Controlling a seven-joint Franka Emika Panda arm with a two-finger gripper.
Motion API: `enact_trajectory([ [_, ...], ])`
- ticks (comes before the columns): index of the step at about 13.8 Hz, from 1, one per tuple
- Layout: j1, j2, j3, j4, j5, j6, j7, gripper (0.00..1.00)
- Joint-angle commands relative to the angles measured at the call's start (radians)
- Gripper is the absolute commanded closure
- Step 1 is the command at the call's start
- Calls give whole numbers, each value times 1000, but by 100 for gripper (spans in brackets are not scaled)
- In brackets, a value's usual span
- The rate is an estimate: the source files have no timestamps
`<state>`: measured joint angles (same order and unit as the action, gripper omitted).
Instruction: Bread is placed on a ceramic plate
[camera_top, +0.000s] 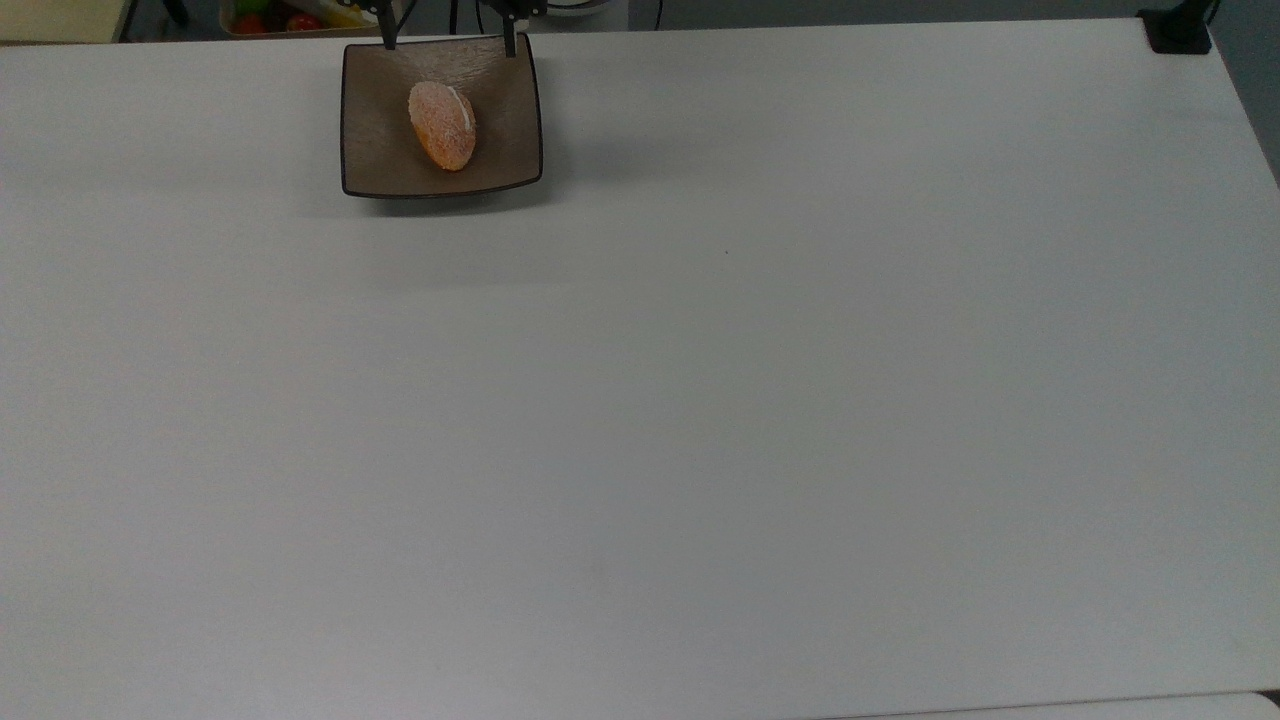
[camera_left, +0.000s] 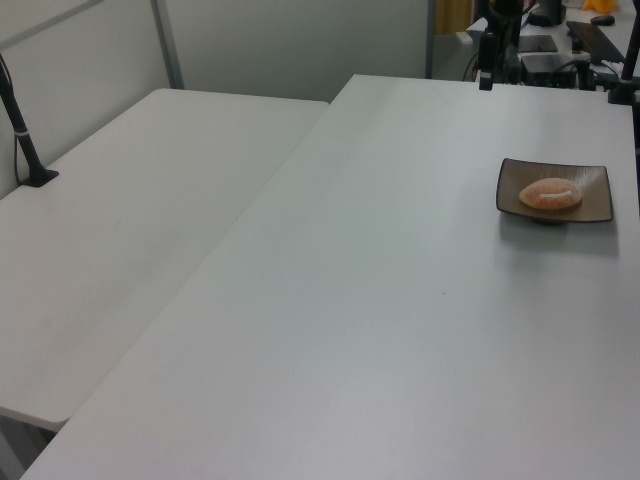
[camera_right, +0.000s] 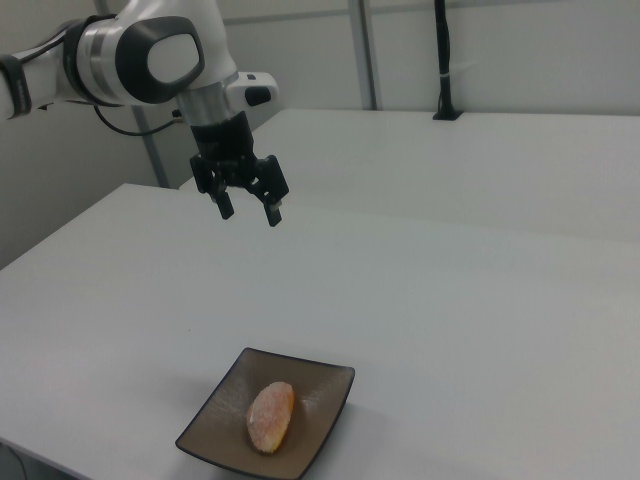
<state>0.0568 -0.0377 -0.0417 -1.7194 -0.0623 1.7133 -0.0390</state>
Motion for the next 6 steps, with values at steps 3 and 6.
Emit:
enact_trajectory([
  [3,6,-7,5,1,-7,-26,34,0],
  [6,6,-5,3,1,1,-20,36,0],
])
